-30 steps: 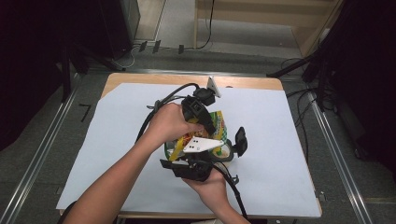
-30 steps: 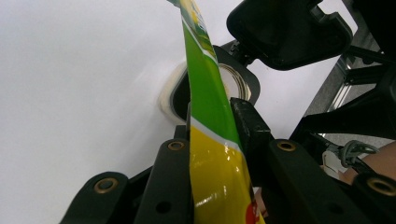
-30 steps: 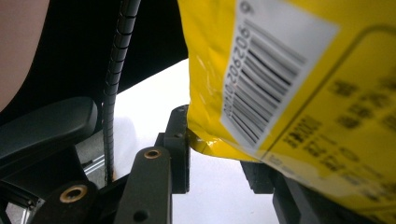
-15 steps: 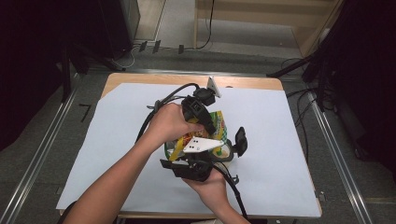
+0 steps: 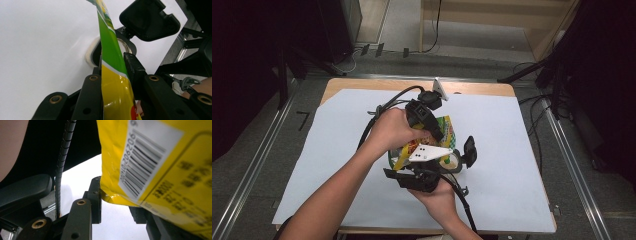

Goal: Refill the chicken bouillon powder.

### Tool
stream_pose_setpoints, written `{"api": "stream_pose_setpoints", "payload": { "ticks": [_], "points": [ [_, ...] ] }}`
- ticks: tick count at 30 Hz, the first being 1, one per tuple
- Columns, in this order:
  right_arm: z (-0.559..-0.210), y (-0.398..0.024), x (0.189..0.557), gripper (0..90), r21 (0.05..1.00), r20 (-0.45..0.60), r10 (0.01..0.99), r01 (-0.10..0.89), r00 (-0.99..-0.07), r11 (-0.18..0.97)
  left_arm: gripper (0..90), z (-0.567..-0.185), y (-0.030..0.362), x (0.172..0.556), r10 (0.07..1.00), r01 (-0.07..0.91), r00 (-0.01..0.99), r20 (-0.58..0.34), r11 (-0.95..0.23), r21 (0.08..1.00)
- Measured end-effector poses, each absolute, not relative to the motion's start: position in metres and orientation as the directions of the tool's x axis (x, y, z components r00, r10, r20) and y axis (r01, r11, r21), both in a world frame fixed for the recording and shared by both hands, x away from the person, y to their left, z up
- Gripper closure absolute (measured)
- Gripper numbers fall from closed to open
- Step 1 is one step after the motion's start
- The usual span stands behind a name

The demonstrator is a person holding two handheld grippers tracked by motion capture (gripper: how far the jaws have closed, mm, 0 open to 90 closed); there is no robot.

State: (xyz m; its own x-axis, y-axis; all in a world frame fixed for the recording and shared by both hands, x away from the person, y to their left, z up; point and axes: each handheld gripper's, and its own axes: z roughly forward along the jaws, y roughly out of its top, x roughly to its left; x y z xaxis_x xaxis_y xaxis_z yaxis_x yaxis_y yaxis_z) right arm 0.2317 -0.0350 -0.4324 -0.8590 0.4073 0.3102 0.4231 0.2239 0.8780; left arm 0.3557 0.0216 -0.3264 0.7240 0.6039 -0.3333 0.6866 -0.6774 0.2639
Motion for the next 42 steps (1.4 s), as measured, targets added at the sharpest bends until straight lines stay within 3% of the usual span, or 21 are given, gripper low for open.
{"api": "stream_pose_setpoints", "payload": {
  "ticks": [42],
  "points": [
    [-0.44, -0.034, 0.239, 67.6, 0.868, 0.329, 0.413, 0.444, -0.849, 0.223, 77.1, -0.337, 0.019, 0.363, 0.614, 0.69, 0.72, -0.325, -0.686, 0.233]
  ]
}}
